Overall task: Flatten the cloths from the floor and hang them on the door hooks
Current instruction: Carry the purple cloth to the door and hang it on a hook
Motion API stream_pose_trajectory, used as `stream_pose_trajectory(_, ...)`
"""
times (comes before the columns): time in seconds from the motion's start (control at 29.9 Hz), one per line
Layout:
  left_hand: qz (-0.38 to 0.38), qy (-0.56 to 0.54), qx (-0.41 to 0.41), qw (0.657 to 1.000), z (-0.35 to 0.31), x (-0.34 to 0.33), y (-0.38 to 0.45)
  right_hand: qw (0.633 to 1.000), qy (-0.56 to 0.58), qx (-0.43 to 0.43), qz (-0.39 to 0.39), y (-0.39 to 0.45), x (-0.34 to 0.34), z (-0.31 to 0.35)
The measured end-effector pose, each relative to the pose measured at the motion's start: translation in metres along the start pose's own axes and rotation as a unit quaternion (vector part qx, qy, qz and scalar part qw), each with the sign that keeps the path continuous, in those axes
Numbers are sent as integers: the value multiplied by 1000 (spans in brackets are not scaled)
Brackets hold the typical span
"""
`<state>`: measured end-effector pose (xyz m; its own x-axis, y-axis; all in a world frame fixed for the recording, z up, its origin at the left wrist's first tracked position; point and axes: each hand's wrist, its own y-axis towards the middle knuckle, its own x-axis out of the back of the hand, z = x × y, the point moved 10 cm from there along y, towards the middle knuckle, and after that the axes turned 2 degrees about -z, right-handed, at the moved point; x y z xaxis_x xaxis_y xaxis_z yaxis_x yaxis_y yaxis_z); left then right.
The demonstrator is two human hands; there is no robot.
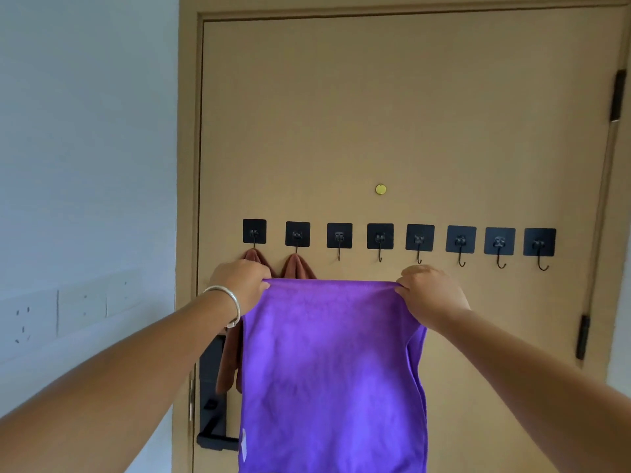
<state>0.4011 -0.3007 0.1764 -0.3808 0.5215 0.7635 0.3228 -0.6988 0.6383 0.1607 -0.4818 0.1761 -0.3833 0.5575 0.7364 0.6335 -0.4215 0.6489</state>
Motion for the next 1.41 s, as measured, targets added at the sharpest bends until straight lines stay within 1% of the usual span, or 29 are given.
stream_pose_trajectory(0.07, 2, 1, 5, 1000, 2, -11, 20, 1000, 19, 4, 3, 18, -12, -7)
stream_pose_trajectory(0.17, -12, 9, -11, 1000, -1, -20, 46, 998, 59, 9, -16, 41, -21, -17)
stream_pose_trajectory(0.23, -32, -16, -30, 999, -7, -21, 58, 998, 51, 17, -27, 55, -26, -22)
stream_pose_trajectory(0.3, -36, -43, -63, 996, -15, -24, 66, 999, 19, 29, -33, 68, -29, -22)
stream_pose_trajectory(0.37, -27, -10, -119, 992, -25, -29, 73, 999, 0, 39, -37, 79, -32, -21)
stream_pose_trajectory(0.47, -21, 94, -196, 976, -40, -37, 84, 996, 9, 74, -42, 91, -36, -18)
stream_pose_trajectory(0.54, -13, 128, -216, 968, -43, -42, 94, 991, -9, 130, -17, 94, -45, -8)
stream_pose_trajectory(0.6, -2, 141, -222, 965, -44, -47, 103, 979, -57, 192, 24, 94, -57, 5)
stream_pose_trajectory(0.67, 5, 141, -216, 966, -44, -51, 112, 970, -106, 211, 60, 98, -67, 11)
stream_pose_trajectory(0.77, 10, 140, -215, 966, -46, -53, 126, 970, -134, 181, 91, 111, -72, 13)
stream_pose_trajectory(0.9, 10, 157, -204, 966, -47, -60, 147, 974, -139, 148, 98, 128, -79, 16)
stream_pose_trajectory(1.1, 42, 136, -179, 973, -55, -82, 158, 977, -159, 101, 100, 139, -92, 19)
stream_pose_trajectory(1.21, 67, 141, -155, 976, -60, -96, 154, 978, -156, 94, 103, 142, -103, 27)
stream_pose_trajectory(1.27, 66, 137, -147, 977, -67, -104, 149, 980, -152, 91, 91, 141, -110, 32)
stream_pose_trajectory(1.34, 60, 132, -156, 977, -76, -113, 144, 981, -143, 95, 88, 137, -117, 38)
stream_pose_trajectory(1.41, 75, 112, -169, 976, -86, -125, 138, 982, -120, 103, 102, 132, -127, 45)
